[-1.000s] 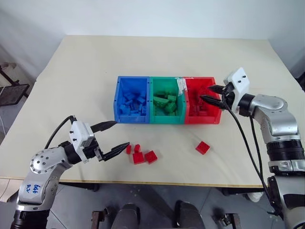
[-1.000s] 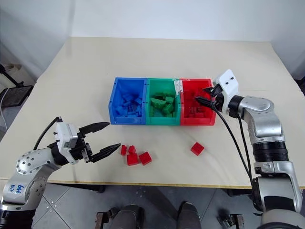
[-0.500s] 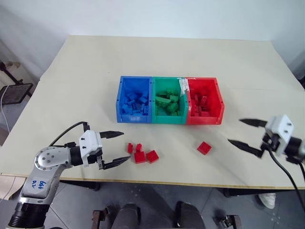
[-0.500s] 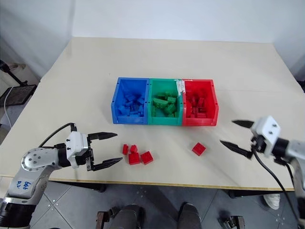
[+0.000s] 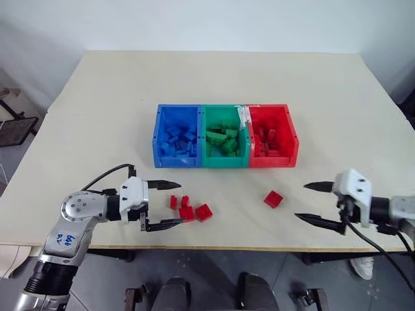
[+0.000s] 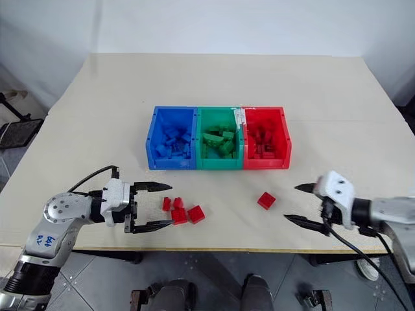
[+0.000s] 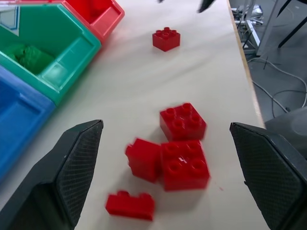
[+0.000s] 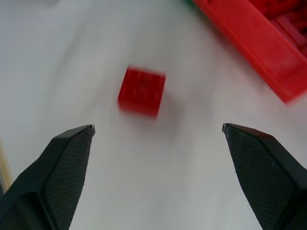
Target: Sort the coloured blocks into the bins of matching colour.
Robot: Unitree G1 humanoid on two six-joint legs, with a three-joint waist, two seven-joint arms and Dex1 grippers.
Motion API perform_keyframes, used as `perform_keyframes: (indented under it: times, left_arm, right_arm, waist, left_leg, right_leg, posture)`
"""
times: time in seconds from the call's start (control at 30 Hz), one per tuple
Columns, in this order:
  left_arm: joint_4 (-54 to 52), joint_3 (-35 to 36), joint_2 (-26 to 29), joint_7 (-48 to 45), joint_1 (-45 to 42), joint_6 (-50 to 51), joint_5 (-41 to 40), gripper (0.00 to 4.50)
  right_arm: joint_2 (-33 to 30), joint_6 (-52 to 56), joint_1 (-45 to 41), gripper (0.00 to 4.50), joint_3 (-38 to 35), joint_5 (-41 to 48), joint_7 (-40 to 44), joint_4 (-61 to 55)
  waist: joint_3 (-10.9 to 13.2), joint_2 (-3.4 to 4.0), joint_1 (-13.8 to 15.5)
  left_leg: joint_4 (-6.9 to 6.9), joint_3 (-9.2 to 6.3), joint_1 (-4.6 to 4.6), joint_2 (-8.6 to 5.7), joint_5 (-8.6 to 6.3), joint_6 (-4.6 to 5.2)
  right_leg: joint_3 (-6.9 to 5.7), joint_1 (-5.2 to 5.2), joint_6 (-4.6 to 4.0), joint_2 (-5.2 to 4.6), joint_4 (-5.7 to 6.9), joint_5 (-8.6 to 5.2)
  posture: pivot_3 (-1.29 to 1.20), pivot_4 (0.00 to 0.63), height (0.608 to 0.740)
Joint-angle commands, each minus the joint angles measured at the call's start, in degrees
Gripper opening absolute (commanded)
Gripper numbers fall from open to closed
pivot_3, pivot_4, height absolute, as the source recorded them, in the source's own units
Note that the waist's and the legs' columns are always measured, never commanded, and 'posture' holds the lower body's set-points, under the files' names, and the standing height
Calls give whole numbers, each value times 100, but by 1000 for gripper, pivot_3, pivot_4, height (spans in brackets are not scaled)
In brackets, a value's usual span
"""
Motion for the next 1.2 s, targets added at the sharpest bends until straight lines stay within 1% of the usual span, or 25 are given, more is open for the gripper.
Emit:
perform_keyframes:
  times: [0.03, 0.07, 0.17, 0.2, 0.4, 0.43, 0.5, 0.57, 0.6, 0.67, 0.77, 0.83, 0.93, 0.97, 1.0, 1.07, 1.13, 1.2]
  left_arm:
    - [-295, 99, 59, 36, 85, 6, -77, 4500]
    - [-341, 139, 66, 76, 131, 20, -77, 4500]
    - [-494, 266, 104, 173, 305, 64, -92, 4500]
    - [-540, 305, 118, 198, 366, 77, -93, 4500]
    - [-668, 419, 126, 350, 548, 95, -82, 4500]
    - [-680, 438, 113, 387, 559, 98, -87, 4500]
    - [-715, 510, 78, 485, 598, 121, -118, 4500]
    - [-769, 658, 21, 645, 633, 227, -249, 4500]
    - [-793, 766, -17, 760, 648, 313, -340, 4500]
    - [-843, 1038, -102, 1045, 695, 523, -534, 4500]
    - [-915, 1318, -164, 1324, 815, 730, -684, 4500]
    - [-978, 1418, -168, 1416, 907, 812, -723, 4500]
    - [-1066, 1514, -156, 1476, 1011, 889, -757, 4500]
    - [-1087, 1562, -139, 1481, 1070, 898, -770, 4500]
    - [-1098, 1608, -124, 1495, 1118, 904, -775, 4500]
    - [-1066, 1673, -105, 1510, 1132, 914, -776, 4500]
    - [-1014, 1732, -104, 1526, 1108, 928, -786, 4500]
    - [-935, 1803, -61, 1517, 1094, 1074, -872, 4500]
  right_arm:
    - [114, 512, -304, 4466, 413, -111, -357, -149]
    - [193, 557, -410, 4466, 558, -193, -462, -83]
    - [311, 700, -586, 3889, 836, -344, -637, 68]
    - [313, 711, -613, 3624, 890, -376, -658, 97]
    - [387, 704, -712, 1528, 914, -311, -690, 155]
    - [398, 699, -755, 1439, 871, -237, -636, 153]
    - [471, 391, -876, 1445, 659, 6, -396, 142]
    - [647, 342, -1123, 1445, 333, 314, -409, 199]
    - [772, 277, -1345, 1445, 198, 389, -494, 321]
    - [1072, 169, -2053, 1445, 50, 251, -1003, 859]
    - [1383, -109, -2908, 1445, 127, -241, -1651, 1748]
    - [1456, -262, -3225, 1445, 309, -465, -1702, 2160]
    - [1507, -433, -3483, 1445, 558, -707, -1627, 2545]
    - [1580, -467, -3611, 1795, 621, -801, -1713, 2745]
    - [1605, -503, -3685, 2183, 710, -841, -1615, 2867]
    - [1682, -783, -3765, 2800, 719, -897, -1557, 3027]
    - [1671, -908, -3716, 3479, 660, -852, -1422, 2993]
    - [1595, -1195, -3442, 4140, 486, -632, -1062, 2750]
  waist:
    - [0, 0, 50]
    - [0, 0, 69]
    - [0, 0, 68]
    - [0, 0, 67]
    - [0, 0, 63]
    - [0, 0, 61]
    - [0, 0, 59]
    - [0, 0, 52]
    - [1, 1, 39]
    - [2, -1, -2]
    - [1, 0, -72]
    - [1, 0, -75]
    - [2, 0, -71]
    - [2, -1, -84]
    - [2, 0, -99]
    - [3, 3, -109]
    - [4, 3, -111]
    - [4, 3, -104]
  left_leg:
    - [0, -2, -2, 0, 0, 0]
    - [0, -2, -2, 0, 0, 1]
    - [0, -2, -6, -2, -1, 1]
    - [-1, -2, -5, -2, -1, 1]
    - [-1, -1, -4, -2, -1, 1]
    - [-2, -1, -4, -1, -1, 1]
    - [-2, 0, -4, -1, -1, 1]
    - [-2, -1, -4, -1, -1, 1]
    - [-2, 0, -3, -1, 0, 1]
    - [-2, 0, -1, 1, 0, 1]
    - [-3, -2, 1, 1, 0, 0]
    - [-7, -6, 2, 2, -1, 0]
    - [-11, -7, -4, 1, -3, -1]
    - [-12, -7, -5, 0, -4, 0]
    - [-12, -5, -5, 0, -4, -1]
    - [-12, -1, -4, 1, -4, -1]
    - [-12, -1, -3, 3, -3, -2]
    - [-9, 0, -4, 3, -3, -1]
  right_leg:
    - [-1, 0, 0, 0, -1, 0]
    - [-2, 0, 0, 0, -1, 0]
    - [-2, -3, 0, 0, -4, 0]
    - [-2, -3, 0, 0, -1, 0]
    - [-2, -3, 0, 0, -2, 0]
    - [-2, -3, 0, 0, -1, 0]
    - [-2, -3, 0, 0, -2, 0]
    - [-2, -3, 0, 1, -2, 0]
    - [-2, -3, 0, 0, -2, 0]
    - [-2, -3, 0, 2, 2, 0]
    - [-2, -4, -1, 1, 6, 1]
    - [-5, -5, -1, 1, 8, 1]
    - [-11, -8, 0, 0, 6, 1]
    - [-11, -9, 0, -1, 6, 1]
    - [-11, -10, 1, 0, 4, 1]
    - [-11, -13, 0, 0, 4, 1]
    - [-11, -15, 0, 1, 9, 1]
    - [-11, -14, 0, 1, 8, 1]
  posture:
    - [0, 150, 740]
    - [0, 150, 740]
    - [0, 150, 740]
    - [0, 150, 740]
    - [0, 150, 740]
    - [0, 150, 740]
    - [0, 150, 740]
    - [0, 150, 740]
    - [0, 150, 740]
    - [0, 150, 740]
    - [0, 150, 740]
    - [0, 150, 740]
    - [0, 150, 740]
    - [0, 150, 740]
    - [0, 150, 740]
    - [0, 150, 740]
    - [0, 150, 740]
    - [0, 150, 740]
